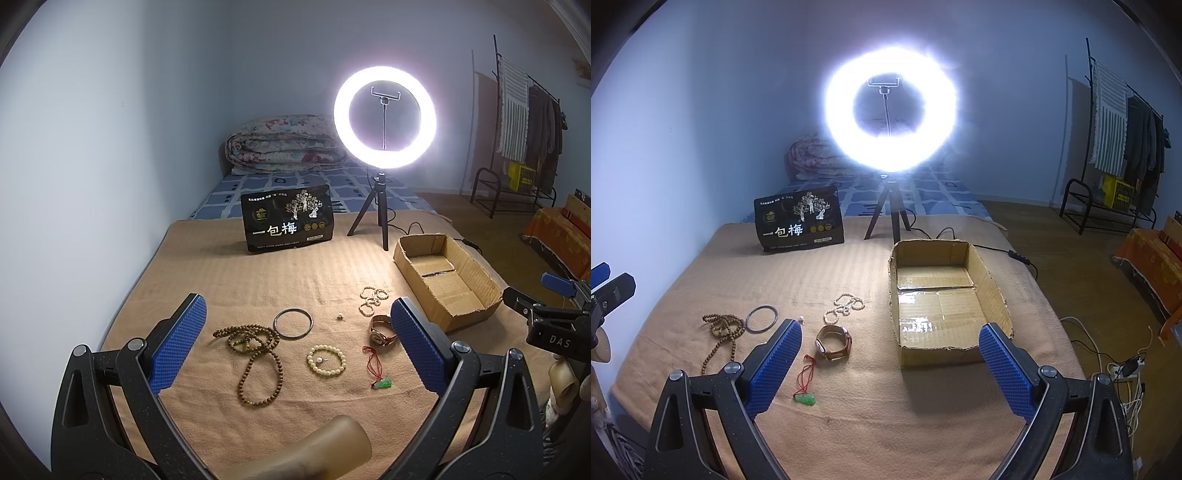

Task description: Organize jewelry

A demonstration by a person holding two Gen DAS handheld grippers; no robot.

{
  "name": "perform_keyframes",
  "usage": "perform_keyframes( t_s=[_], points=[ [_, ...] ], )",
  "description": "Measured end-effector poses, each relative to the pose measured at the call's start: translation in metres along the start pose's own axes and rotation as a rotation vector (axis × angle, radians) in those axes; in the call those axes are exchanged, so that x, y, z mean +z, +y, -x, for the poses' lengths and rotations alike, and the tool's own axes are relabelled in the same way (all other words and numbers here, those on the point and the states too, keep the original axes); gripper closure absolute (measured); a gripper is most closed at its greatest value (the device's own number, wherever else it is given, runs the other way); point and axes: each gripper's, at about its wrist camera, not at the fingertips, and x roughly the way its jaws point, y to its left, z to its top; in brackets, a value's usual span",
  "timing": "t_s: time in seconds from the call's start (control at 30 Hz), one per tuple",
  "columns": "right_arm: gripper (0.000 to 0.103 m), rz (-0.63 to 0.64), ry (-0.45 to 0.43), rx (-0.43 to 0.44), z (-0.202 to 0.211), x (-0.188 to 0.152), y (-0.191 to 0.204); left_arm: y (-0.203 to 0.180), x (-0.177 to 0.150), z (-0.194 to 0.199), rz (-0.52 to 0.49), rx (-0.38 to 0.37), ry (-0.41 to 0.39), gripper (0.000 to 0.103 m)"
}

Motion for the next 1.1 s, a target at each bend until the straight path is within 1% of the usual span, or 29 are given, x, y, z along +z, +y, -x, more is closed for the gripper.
perform_keyframes(
  t_s=[0.93,1.1],
  points=[
    [0.005,-0.002,0.001,0.000,0.0006,-0.0014,-0.0009,0.0001,-0.0001,0.0007,-0.001,-0.001,-0.003,0.001],
    [0.005,-0.003,0.003,0.001,0.0007,-0.0024,-0.0012,-0.0014,0.0048,0.0021,-0.002,0.000,-0.002,0.001]
  ],
)
